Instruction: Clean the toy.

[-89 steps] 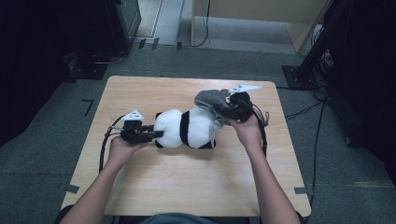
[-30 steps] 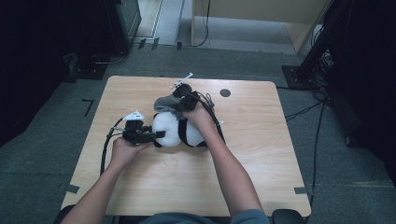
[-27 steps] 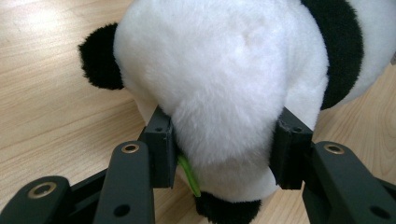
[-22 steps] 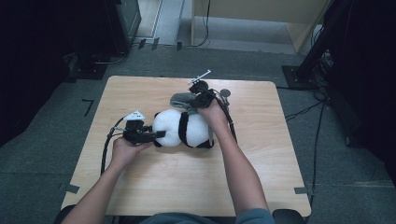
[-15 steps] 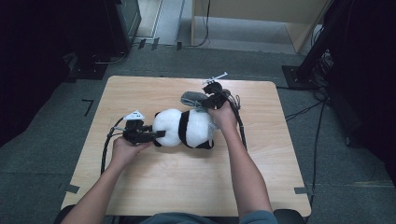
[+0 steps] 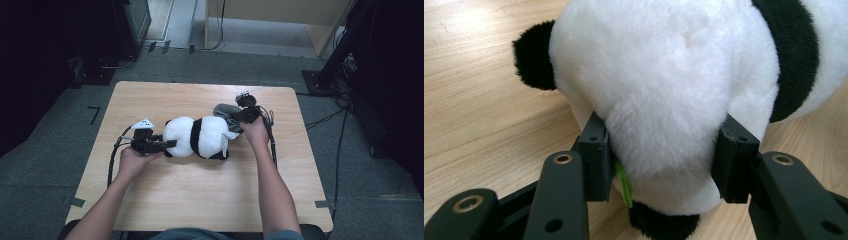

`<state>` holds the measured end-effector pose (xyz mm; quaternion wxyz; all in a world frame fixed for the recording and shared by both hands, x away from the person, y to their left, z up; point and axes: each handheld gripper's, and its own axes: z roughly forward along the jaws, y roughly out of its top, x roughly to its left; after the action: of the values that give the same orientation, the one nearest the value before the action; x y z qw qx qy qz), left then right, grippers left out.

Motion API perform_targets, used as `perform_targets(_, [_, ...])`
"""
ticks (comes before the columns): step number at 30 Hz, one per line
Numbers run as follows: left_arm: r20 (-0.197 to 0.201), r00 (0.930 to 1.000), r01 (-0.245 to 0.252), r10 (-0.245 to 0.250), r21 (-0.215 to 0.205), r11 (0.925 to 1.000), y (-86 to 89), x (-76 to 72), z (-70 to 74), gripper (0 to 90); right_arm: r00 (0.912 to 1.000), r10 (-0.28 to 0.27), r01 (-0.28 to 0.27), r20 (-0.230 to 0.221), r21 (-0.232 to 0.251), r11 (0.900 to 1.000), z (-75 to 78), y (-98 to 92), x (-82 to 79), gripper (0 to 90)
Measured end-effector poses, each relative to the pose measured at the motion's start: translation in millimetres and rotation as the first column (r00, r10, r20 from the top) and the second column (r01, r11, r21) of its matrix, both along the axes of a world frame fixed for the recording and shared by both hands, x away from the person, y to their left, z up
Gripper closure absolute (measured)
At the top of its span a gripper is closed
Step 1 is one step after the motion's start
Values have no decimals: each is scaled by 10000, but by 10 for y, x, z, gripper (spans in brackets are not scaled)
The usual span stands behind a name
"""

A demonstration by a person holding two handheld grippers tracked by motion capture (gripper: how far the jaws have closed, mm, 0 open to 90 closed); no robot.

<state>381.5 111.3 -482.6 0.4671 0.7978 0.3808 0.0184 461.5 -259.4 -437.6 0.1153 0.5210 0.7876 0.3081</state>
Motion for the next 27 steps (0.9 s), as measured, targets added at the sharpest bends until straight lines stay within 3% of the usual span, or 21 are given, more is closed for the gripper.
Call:
perform_targets(4, [5,10000,-21,21,-28,10000,-2,-2,5,514,9965,91,-133,833,494,9987,263,17,-54,760])
perform_targets(6, [24,10000,-2,2,-35,10000,-4,-5,8,516,9954,303,-340,914,390,9987,374,75,-42,760])
perform_targets(10, [19,10000,-29,29,-38,10000,-8,-5,15,520,9871,882,-946,1339,427,9946,561,307,-47,760])
perform_targets(14, [26,10000,-39,39,-5,10000,-13,-9,25,521,9752,1709,-1766,1404,290,9839,659,659,-44,760])
perform_targets(19, [5,10000,-46,46,58,10000,-17,-12,39,523,9582,2421,-2491,1523,286,9681,660,1096,-21,760])
perform_targets(23, [76,9999,-86,85,98,9999,-26,-18,58,527,9494,2940,-2990,1103,316,9537,546,1423,-5,760])
perform_targets(27, [-81,9998,-154,155,114,9998,-24,-12,55,526,9378,3409,-3396,656,-308,9401,397,1680,-8,760])
